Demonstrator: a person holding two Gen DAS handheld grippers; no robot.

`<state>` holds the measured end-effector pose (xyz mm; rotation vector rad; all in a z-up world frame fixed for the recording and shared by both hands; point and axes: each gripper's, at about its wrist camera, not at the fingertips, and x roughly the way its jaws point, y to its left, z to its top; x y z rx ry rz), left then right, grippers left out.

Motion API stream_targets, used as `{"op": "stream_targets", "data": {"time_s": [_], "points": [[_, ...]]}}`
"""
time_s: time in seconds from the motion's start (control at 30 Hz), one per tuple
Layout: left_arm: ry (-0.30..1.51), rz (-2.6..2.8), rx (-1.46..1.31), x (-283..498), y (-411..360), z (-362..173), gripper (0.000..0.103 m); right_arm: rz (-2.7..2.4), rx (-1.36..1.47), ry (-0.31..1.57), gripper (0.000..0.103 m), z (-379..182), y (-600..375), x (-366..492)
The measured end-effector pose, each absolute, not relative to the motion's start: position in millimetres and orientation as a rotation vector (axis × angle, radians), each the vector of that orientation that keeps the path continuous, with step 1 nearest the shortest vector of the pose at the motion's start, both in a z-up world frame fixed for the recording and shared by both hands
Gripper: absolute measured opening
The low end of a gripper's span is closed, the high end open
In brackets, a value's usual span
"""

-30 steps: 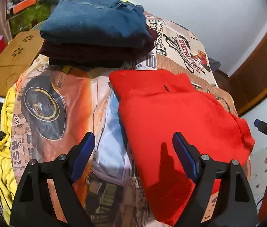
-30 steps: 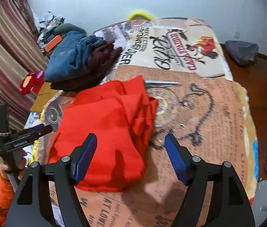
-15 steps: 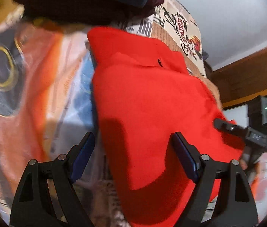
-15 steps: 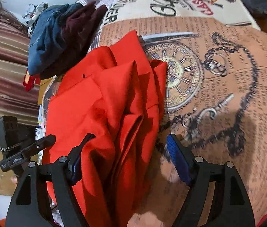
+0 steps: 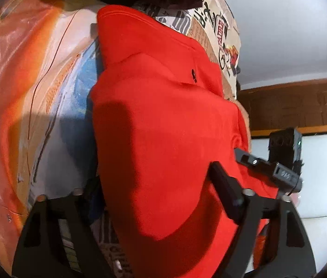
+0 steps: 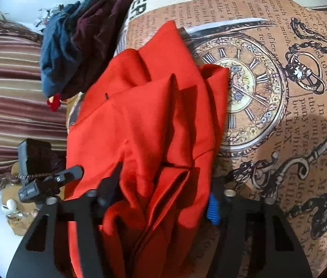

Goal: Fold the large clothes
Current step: 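Lift the jacket bundle with both tools and carry it onto the jeans stack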

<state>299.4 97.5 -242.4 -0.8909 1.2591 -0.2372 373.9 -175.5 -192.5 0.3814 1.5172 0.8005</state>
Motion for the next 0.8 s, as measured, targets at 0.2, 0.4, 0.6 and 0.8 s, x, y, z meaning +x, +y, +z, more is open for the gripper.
{"op": "stream_targets", "data": {"time_s": [0.2, 0.4, 0.6, 0.8], "points": [[1.216, -0.293, -0.893, 288, 101, -226, 0.035, 0.771, 0.414, 1.45, 0.03, -176, -183, 361], [1.142, -0.292, -0.628, 279, 80, -170, 0.031, 0.784, 0.327, 1.337, 0.023, -131, -171, 338], [1.007, -0.31, -0.517, 266, 83, -103, 0.031, 0.815, 0.28, 1.192, 0.023, -78, -159, 325], [0.837, -0.313, -0.408, 262, 107, -16, 0.031, 0.864, 0.293, 1.03, 0.023, -17, -143, 332]]}}
